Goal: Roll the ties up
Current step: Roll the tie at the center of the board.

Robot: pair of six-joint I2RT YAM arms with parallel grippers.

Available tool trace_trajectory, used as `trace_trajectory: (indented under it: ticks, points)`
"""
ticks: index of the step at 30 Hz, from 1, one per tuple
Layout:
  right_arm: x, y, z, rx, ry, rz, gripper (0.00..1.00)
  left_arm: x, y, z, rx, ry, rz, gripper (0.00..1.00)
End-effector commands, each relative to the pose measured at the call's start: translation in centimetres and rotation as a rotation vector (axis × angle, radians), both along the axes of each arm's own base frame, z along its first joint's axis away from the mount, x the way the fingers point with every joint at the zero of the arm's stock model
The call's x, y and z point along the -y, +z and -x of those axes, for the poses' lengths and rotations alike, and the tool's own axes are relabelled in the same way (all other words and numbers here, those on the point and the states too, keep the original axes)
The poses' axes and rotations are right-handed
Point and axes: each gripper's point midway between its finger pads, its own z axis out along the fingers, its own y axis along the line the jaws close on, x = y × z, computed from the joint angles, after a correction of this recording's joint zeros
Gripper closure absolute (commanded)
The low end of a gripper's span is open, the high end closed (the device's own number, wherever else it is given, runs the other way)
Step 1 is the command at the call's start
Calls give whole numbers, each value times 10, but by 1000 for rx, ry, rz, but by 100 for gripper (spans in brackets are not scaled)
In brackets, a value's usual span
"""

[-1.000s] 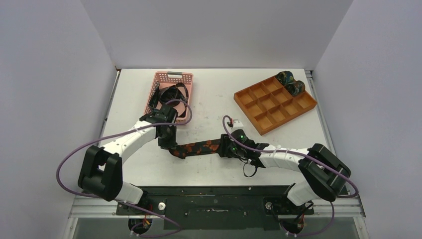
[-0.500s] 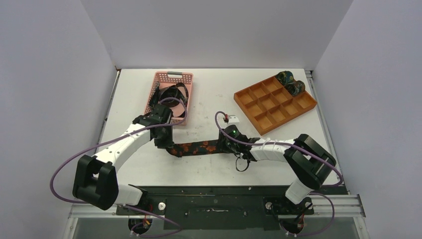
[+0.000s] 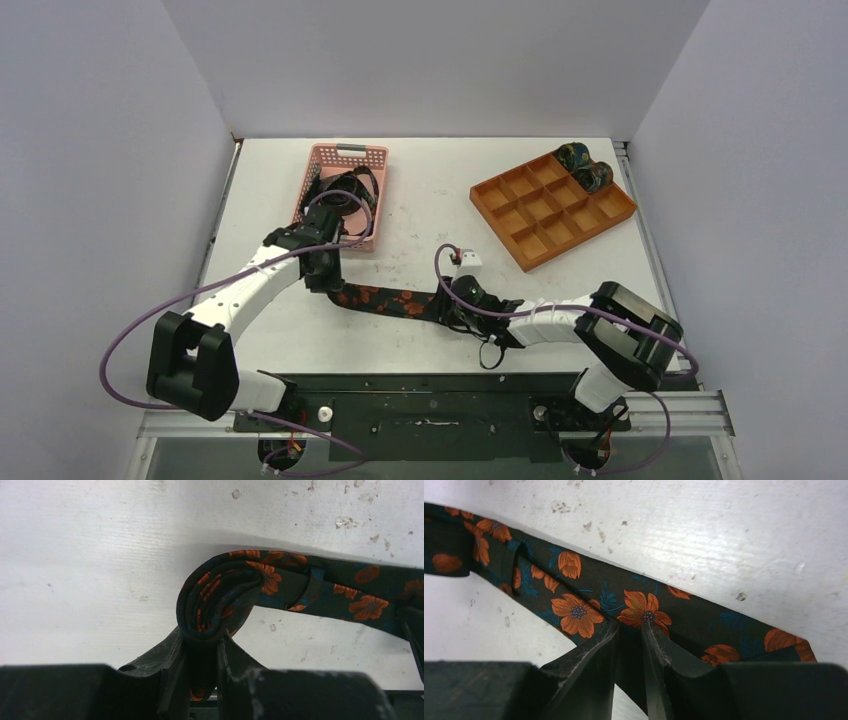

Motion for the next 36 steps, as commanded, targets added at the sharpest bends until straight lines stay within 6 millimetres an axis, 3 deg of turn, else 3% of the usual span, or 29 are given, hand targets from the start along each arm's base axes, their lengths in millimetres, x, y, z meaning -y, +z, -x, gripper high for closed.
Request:
trace_trajectory:
  ticks: [1,9,17,24,31,36]
  points:
    - [29,-55,50,-183,31,158,74,-6,25,-27,115,27,-103,100]
    - [16,-58,57,-194,71,157,74,-12,36,-35,175,9,-390,100]
    - [15,-31,51,-139,84,152,67,-20,26,-44,165,7,-612,100]
    - [15,3,43,-76,85,134,55,-6,26,-50,190,0,-686,100]
    - [25,10,39,-55,55,129,52,14,30,-48,223,-17,-692,100]
    - [35,16,35,-38,31,109,52,34,21,-41,218,-56,-658,100]
